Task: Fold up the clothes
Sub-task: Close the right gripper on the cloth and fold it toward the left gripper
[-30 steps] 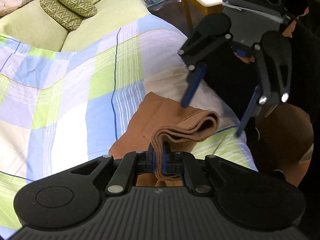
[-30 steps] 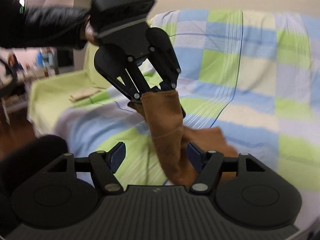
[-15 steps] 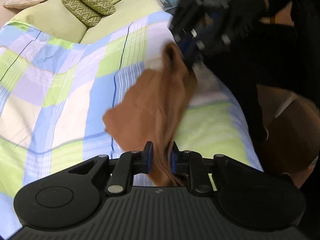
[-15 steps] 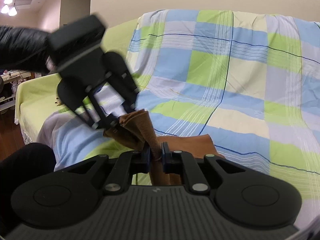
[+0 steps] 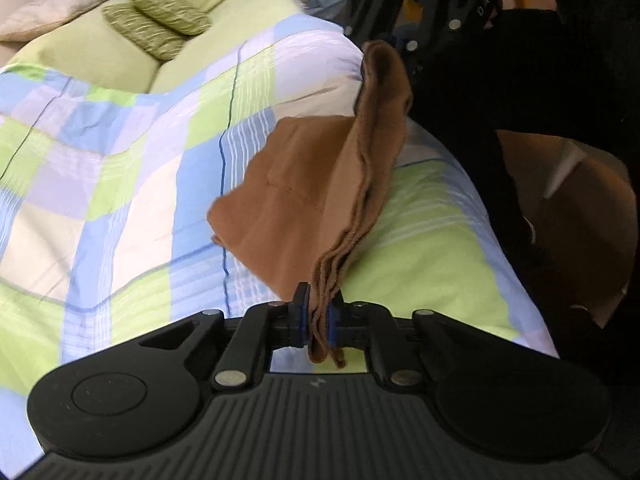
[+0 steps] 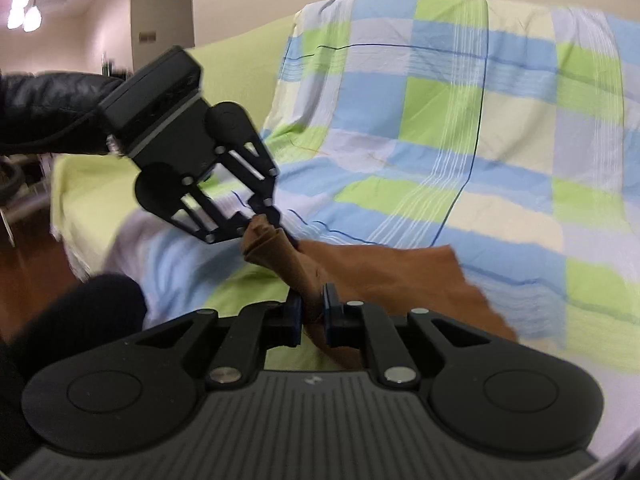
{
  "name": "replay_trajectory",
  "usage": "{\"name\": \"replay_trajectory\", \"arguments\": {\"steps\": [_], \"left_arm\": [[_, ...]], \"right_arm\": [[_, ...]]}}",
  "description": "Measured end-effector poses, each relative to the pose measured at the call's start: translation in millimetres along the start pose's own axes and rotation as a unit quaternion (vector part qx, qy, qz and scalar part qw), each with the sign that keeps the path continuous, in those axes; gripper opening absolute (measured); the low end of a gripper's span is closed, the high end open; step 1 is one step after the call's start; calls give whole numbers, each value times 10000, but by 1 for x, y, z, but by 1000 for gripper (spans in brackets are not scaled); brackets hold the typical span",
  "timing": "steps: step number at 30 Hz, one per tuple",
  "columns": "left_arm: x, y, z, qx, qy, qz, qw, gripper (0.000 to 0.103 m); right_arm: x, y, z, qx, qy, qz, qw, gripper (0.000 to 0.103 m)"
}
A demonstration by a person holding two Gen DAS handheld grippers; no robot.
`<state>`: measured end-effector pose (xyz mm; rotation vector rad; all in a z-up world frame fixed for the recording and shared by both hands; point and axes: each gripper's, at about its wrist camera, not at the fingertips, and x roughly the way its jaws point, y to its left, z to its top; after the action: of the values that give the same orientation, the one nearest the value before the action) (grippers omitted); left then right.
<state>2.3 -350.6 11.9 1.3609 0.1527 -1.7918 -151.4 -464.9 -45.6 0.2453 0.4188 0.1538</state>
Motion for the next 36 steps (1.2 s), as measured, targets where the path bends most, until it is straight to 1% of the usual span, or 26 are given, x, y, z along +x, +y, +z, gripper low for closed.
{"name": "replay_trajectory", "arguments": {"steps": [1, 2, 3, 5, 6, 7, 8, 10, 11, 12, 14, 15, 16, 17, 21, 22, 23, 25, 26, 28, 30, 31, 32, 33, 35, 36], "left_arm": [[-1, 7, 3, -3, -24, -26, 10000, 8], [1, 19, 10, -30, -23, -145, 9999, 8], [4, 31, 17, -64, -18, -282, 9996, 8], [11, 47, 26, -54, 8, -437, 9990, 8], [19, 58, 33, -53, 74, -601, 9982, 8], [27, 65, 37, -50, 116, -667, 9977, 8], [34, 71, 40, -47, 152, -716, 9973, 8], [49, 84, 47, -41, 226, -814, 9964, 9], [56, 89, 49, -75, 252, -834, 9962, 13], [61, 92, 50, -168, 272, -881, 9956, 14], [71, 98, 50, -308, 270, -894, 9952, 20], [73, 99, 50, -360, 267, -891, 9950, 21], [78, 101, 49, -455, 274, -890, 9946, 23], [82, 102, 48, -555, 282, -888, 9941, 28], [91, 109, 43, -951, 268, -937, 9907, 29], [90, 111, 41, -1080, 233, -940, 9894, 30], [92, 113, 39, -1175, 211, -926, 9885, 33], [95, 119, 34, -1479, 153, -905, 9847, 35], [96, 121, 32, -1635, 123, -895, 9824, 38], [98, 125, 26, -1936, 62, -823, 9776, 41], [99, 127, 19, -2239, -23, -744, 9718, 41], [98, 126, 18, -2320, -71, -723, 9700, 41], [97, 124, 17, -2388, -116, -705, 9684, 36], [97, 122, 14, -2506, -180, -726, 9652, 33], [95, 118, 11, -2584, -274, -708, 9631, 18], [91, 115, 9, -2606, -321, -613, 9630, 16]], "right_arm": [[-4, -12, -1, 490, -123, 59, 9987, 7], [-7, -21, -4, 823, -216, 87, 9963, 7], [-10, -35, -8, 1337, -364, 140, 9903, 7], [-11, -53, -14, 1948, -492, 215, 9794, 7], [-12, -62, -18, 2231, -550, 231, 9730, 7], [-12, -71, -23, 2511, -607, 247, 9657, 7], [-12, -79, -27, 2769, -659, 257, 9583, 7], [-11, -87, -31, 2985, -696, 209, 9516, 7], [-9, -93, -34, 3114, -698, 134, 9476, 7], [-8, -97, -37, 3218, -694, 54, 9443, 7], [-5, -97, -38, 3094, -587, -176, 9490, 7], [-4, -96, -39, 3039, -554, -240, 9508, 7], [-2, -96, -39, 3010, -526, -294, 9517, 8], [-1, -97, -41, 3072, -516, -313, 9497, 8], [-4, -103, -44, 3216, -580, -381, 9443, 17], [-6, -105, -44, 3248, -604, -417, 9429, 22], [-7, -106, -44, 3287, -625, -432, 9414, 23], [-11, -108, -45, 3344, -673, -570, 9383, 23], [-13, -110, -45, 3370, -694, -633, 9368, 23], [-11, -113, -46, 3341, -663, -757, 9371, 23], [-8, -116, -46, 3269, -609, -943, 9384, 23], [-9, -116, -46, 3230, -610, -976, 9394, 20], [-9, -116, -45, 3189, -610, -1008, 9404, 11], [-8, -115, -44, 3127, -594, -1031, 9424, 6], [-5, -116, -42, 3046, -548, -1037, 9452, 5], [-4, -117, -41, 3018, -527, -1027, 9464, 5]]}}
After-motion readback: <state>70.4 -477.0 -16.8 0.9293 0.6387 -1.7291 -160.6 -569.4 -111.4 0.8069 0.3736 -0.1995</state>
